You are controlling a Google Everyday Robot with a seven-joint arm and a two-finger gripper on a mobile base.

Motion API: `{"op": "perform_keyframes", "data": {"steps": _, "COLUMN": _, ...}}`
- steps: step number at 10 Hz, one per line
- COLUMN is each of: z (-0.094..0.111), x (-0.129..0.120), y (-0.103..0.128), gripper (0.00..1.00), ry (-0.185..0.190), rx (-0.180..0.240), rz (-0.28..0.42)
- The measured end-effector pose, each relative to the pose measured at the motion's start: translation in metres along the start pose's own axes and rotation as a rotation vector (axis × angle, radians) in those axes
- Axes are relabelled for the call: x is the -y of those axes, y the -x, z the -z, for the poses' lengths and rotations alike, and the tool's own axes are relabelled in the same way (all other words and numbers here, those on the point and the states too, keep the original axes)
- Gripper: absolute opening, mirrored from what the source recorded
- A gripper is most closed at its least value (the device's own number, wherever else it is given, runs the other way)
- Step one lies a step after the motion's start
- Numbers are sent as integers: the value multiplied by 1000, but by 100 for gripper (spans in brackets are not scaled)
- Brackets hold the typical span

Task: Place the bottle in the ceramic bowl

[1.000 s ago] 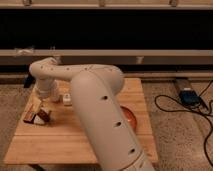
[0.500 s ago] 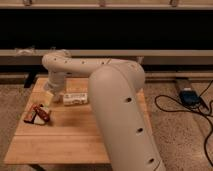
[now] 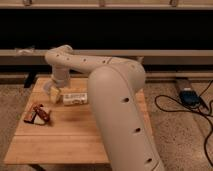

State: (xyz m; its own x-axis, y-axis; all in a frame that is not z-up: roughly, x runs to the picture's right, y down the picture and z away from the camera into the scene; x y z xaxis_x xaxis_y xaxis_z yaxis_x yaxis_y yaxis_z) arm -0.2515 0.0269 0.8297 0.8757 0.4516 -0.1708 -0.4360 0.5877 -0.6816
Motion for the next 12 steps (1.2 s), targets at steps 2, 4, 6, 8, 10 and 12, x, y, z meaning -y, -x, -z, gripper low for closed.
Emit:
{"op": "perform_keyframes", "data": {"steps": 2, "z": -4, "x": 15, "y": 0, "gripper": 80, "ry": -26, "rx": -13, "rz": 17}}
{"op": "perform_keyframes", "data": {"steps": 4, "z": -11, "x": 40, "y": -8, "gripper": 80, "ry": -55, "rx": -31, "rz": 31}}
{"op": "perform_keyframes", "data": {"steps": 6, "z": -21, "x": 55, "y": -17, "gripper": 80, "ry": -72, "rx": -50, "rz": 35}}
{"op": "perform_keyframes", "data": {"steps": 8, "z": -35, "x": 66, "y": -28, "gripper": 80, "ry": -94, "rx": -65, "rz": 37}}
{"op": "perform_keyframes", "data": {"steps": 10, "z": -52, "x": 63, "y": -33, "gripper": 80, "ry": -108, "rx": -88, "rz": 47}}
{"op": "perform_keyframes", "data": {"steps": 12, "z": -65, "x": 64, "y": -39, "gripper": 80, "ry": -124, "rx": -106, "rz": 44}}
